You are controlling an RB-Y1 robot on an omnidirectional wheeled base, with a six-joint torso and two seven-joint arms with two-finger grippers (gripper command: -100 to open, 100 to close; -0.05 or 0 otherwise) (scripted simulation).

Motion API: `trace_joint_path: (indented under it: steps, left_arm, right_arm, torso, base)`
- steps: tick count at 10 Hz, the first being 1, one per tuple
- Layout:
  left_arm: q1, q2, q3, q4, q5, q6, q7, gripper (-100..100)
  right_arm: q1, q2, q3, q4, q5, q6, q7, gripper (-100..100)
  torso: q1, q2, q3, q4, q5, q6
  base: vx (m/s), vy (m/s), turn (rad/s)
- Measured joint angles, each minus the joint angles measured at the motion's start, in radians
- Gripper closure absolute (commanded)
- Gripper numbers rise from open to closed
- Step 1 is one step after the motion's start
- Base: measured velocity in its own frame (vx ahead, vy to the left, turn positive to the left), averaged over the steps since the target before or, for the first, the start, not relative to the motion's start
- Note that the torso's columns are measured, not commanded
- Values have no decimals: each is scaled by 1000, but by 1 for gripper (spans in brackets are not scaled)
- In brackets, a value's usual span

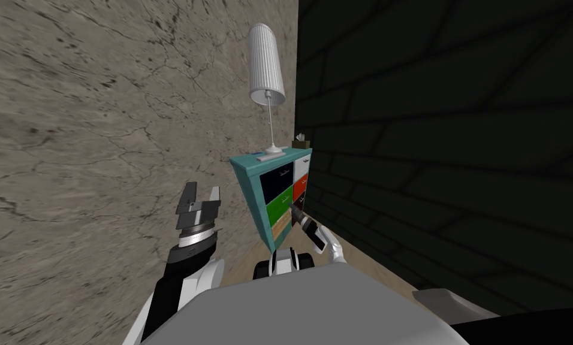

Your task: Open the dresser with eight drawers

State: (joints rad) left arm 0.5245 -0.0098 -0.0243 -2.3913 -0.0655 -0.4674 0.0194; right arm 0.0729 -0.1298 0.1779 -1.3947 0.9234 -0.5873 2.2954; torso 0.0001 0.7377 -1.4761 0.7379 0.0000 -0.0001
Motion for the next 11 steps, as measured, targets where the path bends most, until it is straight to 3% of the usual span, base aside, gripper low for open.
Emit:
trace_joint_path:
  steps: [2,5,10,11]
  left_arm:
    - [0,0,0,0,0,0,0,0]
    - [0,0,0,0,0,0,0,0]
    - [0,0,0,0,0,0,0,0]
    - [0,0,0,0,0,0,0,0]
  right_arm:
    - [-10,42,5,-13,16,29,-4,-100]
    - [-12,85,3,-13,19,32,0,-100]
    - [-108,18,-60,70,-13,7,-45,-100]
    - [-109,17,-62,73,-14,5,-47,100]
  torso:
    - [-1,3,2,1,0,0]
    - [-1,1,1,0,0,0]
    - [-1,-2,-1,1,0,-1]
    - [-2,-3,-2,0,-1,-1]
  base:
    - [28,30,9]
    - [-4,22,18]
    - [-25,88,28]
    - [22,-62,-51]
